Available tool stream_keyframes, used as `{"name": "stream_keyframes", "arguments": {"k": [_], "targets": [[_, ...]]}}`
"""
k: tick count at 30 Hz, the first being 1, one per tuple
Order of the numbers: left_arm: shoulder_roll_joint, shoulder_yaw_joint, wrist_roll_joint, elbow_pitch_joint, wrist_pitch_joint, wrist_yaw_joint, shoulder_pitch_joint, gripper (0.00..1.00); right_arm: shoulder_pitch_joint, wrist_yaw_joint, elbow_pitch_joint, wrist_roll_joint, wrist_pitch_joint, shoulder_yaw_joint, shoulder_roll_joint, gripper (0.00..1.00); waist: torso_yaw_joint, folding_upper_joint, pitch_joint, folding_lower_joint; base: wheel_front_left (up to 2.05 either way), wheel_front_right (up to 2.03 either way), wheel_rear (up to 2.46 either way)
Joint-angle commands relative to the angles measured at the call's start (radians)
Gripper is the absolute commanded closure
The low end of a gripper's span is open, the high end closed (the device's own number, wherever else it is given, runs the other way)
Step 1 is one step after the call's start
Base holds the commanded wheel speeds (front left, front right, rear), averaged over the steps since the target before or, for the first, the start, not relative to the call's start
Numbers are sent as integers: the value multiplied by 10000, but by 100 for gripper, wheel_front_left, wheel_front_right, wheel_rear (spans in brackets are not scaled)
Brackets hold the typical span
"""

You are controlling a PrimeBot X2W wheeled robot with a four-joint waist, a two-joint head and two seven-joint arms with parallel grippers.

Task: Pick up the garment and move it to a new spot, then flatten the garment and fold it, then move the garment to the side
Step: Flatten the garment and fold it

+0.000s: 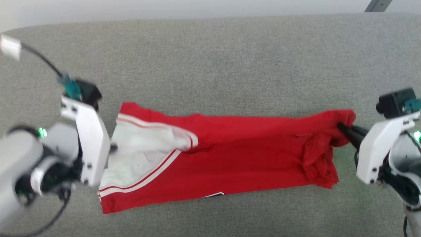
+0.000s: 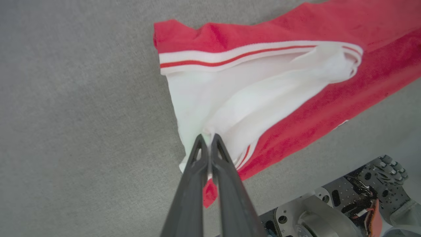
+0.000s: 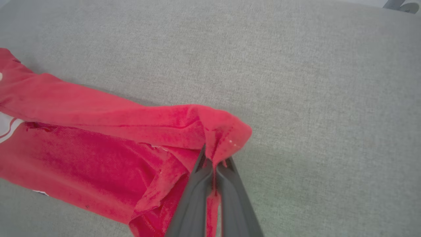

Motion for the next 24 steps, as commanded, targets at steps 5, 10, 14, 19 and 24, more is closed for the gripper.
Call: {"name": "stream_keyframes", "arguments": {"k": [5, 10, 14, 19, 24], "targets": [[69, -257, -506, -65, -433, 348, 1191, 100, 805, -2, 32, 32, 179, -225, 298, 100, 36, 0, -104, 0, 0, 0, 0], [-263, -379, -867, 593, -788, 193, 1826, 100, 999, -2, 495, -50, 115, -275, 513, 80, 73, 0, -194, 0, 0, 0, 0], [-643, -319, -680, 1335, -1599, -88, 2126, 59, 1064, -1, 731, 11, 9, -139, 604, 0, 128, 0, -355, 0, 0, 0, 0], [-910, 27, -663, 1821, -2957, -462, 2520, 0, 1320, -1, 564, 280, 174, -170, 573, 0, 207, 0, -628, 0, 0, 0, 0], [-907, 425, -253, 1733, -4844, -858, 2967, 0, 1544, -1, 299, 457, 406, -648, 588, 0, 321, 0, -767, 0, 0, 0, 0]]}}
